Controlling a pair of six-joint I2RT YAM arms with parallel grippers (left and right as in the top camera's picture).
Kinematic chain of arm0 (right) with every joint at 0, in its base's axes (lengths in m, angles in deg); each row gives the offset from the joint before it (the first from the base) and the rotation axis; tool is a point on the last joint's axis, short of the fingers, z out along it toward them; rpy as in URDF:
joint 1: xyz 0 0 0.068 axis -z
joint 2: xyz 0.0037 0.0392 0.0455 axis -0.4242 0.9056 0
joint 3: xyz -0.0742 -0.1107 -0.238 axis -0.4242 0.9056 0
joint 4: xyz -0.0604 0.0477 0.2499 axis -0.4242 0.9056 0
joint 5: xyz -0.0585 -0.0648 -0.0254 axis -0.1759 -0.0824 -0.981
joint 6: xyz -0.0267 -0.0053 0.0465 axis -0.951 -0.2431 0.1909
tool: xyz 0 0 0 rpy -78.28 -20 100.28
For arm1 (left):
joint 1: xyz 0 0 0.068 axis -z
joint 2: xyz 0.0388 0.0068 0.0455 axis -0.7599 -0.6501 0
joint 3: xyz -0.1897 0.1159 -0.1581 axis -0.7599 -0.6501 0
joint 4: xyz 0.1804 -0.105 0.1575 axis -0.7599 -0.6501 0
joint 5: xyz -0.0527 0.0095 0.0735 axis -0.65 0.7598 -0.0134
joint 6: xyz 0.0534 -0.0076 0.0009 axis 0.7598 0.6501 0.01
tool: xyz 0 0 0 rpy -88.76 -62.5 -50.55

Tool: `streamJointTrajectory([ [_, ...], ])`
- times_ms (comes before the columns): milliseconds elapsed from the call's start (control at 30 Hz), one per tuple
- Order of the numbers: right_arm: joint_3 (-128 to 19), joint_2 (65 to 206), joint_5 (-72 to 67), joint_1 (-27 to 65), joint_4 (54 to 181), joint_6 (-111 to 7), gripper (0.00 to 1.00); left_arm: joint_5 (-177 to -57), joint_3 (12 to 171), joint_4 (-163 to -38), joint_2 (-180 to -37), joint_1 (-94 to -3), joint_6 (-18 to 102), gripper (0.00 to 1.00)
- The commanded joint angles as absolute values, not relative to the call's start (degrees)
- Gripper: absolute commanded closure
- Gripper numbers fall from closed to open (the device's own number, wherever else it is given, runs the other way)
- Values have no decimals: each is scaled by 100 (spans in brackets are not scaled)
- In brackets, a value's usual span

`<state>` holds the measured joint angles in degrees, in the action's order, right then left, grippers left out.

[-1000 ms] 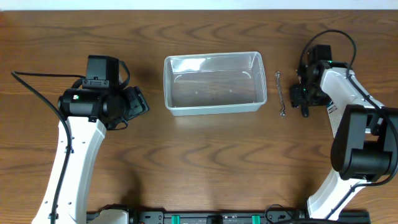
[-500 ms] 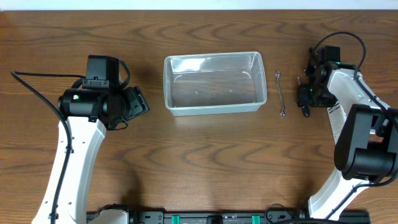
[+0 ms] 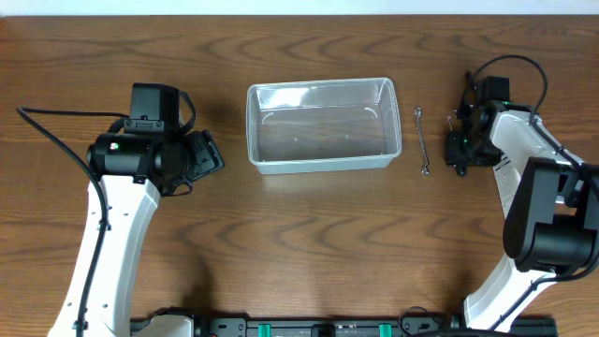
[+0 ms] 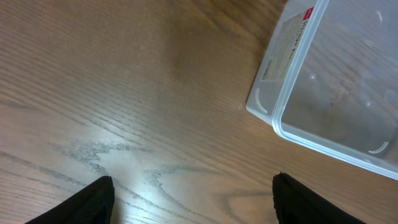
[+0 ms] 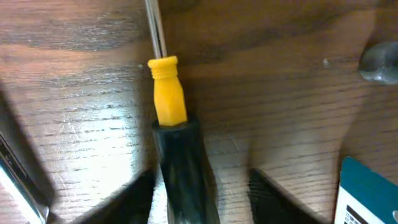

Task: Pack container
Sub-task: 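Lower the right gripper and grasp the yellow-and-black screwdriver, then carry the screwdriver over the container and release it inside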

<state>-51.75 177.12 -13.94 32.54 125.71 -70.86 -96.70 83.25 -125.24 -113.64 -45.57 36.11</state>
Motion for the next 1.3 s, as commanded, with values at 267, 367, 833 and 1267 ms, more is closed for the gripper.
streamJointTrajectory([
  [267,-5059,17789,-1195,3250,12582,-7078,99,-9600,8401,-12546,-11396,-4547,3662,26],
  [367,-5212,17784,-1114,3246,12650,-7082,99,-9597,8401,-12539,-11396,-4547,3662,26],
  [833,-7876,17784,-1092,2754,14215,-7108,99,-9597,8401,-12498,-11396,-4547,3662,17],
  [1267,-9500,17784,-1011,924,15200,-7344,99,-9597,8401,-12364,-11396,-4547,3662,15],
])
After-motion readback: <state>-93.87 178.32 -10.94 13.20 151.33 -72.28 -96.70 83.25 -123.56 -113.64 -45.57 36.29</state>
